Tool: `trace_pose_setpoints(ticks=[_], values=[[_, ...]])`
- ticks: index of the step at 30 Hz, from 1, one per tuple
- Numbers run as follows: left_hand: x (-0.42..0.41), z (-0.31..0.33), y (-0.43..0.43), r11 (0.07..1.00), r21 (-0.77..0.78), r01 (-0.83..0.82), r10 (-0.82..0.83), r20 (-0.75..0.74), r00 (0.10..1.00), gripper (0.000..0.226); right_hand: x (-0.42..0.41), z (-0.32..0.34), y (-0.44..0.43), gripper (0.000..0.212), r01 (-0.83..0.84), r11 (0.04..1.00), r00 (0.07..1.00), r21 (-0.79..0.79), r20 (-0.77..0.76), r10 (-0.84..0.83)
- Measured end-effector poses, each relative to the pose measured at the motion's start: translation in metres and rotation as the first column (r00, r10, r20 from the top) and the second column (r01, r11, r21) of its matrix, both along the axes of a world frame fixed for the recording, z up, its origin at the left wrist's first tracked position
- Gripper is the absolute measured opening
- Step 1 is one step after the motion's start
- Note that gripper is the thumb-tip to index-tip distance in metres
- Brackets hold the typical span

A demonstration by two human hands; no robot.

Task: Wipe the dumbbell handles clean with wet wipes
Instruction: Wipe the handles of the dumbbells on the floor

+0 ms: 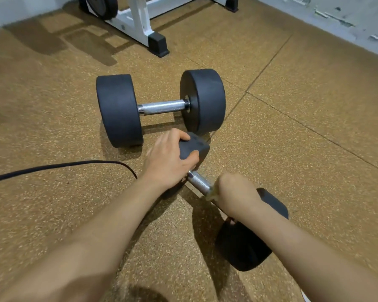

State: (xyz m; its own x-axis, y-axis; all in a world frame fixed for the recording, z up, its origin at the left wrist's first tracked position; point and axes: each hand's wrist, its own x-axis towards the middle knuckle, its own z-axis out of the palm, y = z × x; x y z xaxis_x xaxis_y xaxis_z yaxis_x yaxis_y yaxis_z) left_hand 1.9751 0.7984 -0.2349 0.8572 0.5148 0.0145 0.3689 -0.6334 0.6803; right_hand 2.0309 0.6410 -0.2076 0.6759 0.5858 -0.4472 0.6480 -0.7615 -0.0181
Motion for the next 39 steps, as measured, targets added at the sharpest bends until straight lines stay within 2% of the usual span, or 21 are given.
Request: trace_pose_setpoints(ticks=[2,3,7,9,11,13,15,17,18,19,21,22,23,25,28,30,32,35,37,39], values=[[-0.007,-0.001,0.002,1.0,0.017,-0.017,0.017,-0.019,1.0,0.037,-0.005,-0.013,0.019,0.004,-0.024,0.988,0.999,0.153,0.038,0.018],[-0.01,0.0,0.003,1.0,0.028,-0.006,0.007,-0.031,1.0,0.038,-0.009,-0.018,0.026,0.008,-0.072,0.986,0.996,0.153,0.071,0.061],[-0.015,-0.006,0.007,0.982,0.122,0.144,-0.141,-0.03,0.99,0.046,-0.017,-0.013,0.004,0.018,-0.103,0.991,0.991,-0.091,0.079,0.11],[-0.018,-0.012,0.004,0.965,0.206,0.165,-0.165,-0.018,0.986,0.053,-0.015,-0.006,-0.006,0.017,-0.085,0.987,0.995,-0.133,0.035,0.09],[-0.015,-0.019,0.004,0.951,0.276,0.136,-0.136,-0.018,0.99,0.054,-0.013,-0.001,0.004,0.011,-0.032,0.999,0.999,0.021,0.033,0.031],[-0.005,-0.018,0.001,0.941,0.316,0.118,-0.112,-0.036,0.993,0.049,-0.014,-0.004,0.024,0.014,-0.047,0.987,0.997,0.157,0.068,0.036],[0.011,-0.005,-0.002,0.968,0.231,0.102,-0.112,0.031,0.993,0.038,-0.021,-0.004,0.034,0.021,-0.079,0.991,0.994,0.109,0.084,0.07],[0.013,0.013,0.002,0.996,0.008,0.086,-0.085,0.223,0.971,0.023,-0.018,-0.005,0.025,0.023,-0.081,0.997,0.993,-0.002,0.09,0.081],[0.006,0.016,0.008,0.992,-0.026,0.125,-0.111,0.301,0.947,0.019,-0.012,-0.004,0.018,0.023,-0.078,0.994,0.992,-0.074,0.098,0.085],[-0.004,0.014,0.013,0.977,0.053,0.208,-0.214,0.318,0.924,0.022,-0.004,-0.003,0.009,0.022,-0.069,0.987,0.992,-0.143,0.094,0.083],[-0.019,-0.003,0.022,0.859,0.342,0.381,-0.452,0.158,0.878,0.041,0.009,-0.001,-0.004,0.016,-0.006,0.984,0.995,-0.179,0.101,0.024],[-0.024,-0.017,0.024,0.792,0.438,0.425,-0.498,0.064,0.865,0.05,0.012,0.001,-0.004,0.013,0.01,0.99,0.992,-0.14,0.128,0.008],[-0.025,-0.031,0.023,0.764,0.48,0.431,-0.506,0.031,0.862,0.054,0.011,-0.001,-0.001,0.014,-0.01,0.997,0.984,-0.076,0.175,0.023],[-0.017,-0.048,0.018,0.784,0.499,0.371,-0.472,0.09,0.877,0.055,0.007,-0.006,0.011,0.022,-0.085,0.995,0.966,0.046,0.248,0.071],[-0.001,-0.046,0.011,0.784,0.532,0.32,-0.455,0.14,0.879,0.051,0.002,-0.018,0.022,0.026,-0.054,0.992,0.974,0.114,0.223,0.027],[0.009,-0.04,0.012,0.768,0.538,0.348,-0.47,0.105,0.876,0.051,0.003,-0.021,0.02,0.027,-0.049,0.997,0.962,0.063,0.271,0.03],[0.024,-0.028,0.01,0.758,0.524,0.389,-0.476,0.036,0.879,0.051,0.005,-0.017,0.009,0.028,-0.053,0.997,0.949,-0.055,0.308,0.068],[0.062,-0.008,0.003,0.744,0.489,0.456,-0.461,-0.119,0.879,0.051,0.018,-0.009,-0.011,0.017,-0.026,0.982,0.955,-0.189,0.286,0.08],[0.081,0.001,-0.001,0.74,0.482,0.469,-0.438,-0.184,0.88,0.05,0.034,-0.008,-0.014,0.018,0.021,0.992,0.947,-0.122,0.32,0.019],[0.084,0.002,-0.002,0.776,0.457,0.435,-0.413,-0.155,0.898,0.049,0.038,-0.015,-0.001,0.03,-0.006,1.0,0.947,0.008,0.321,0.003]])
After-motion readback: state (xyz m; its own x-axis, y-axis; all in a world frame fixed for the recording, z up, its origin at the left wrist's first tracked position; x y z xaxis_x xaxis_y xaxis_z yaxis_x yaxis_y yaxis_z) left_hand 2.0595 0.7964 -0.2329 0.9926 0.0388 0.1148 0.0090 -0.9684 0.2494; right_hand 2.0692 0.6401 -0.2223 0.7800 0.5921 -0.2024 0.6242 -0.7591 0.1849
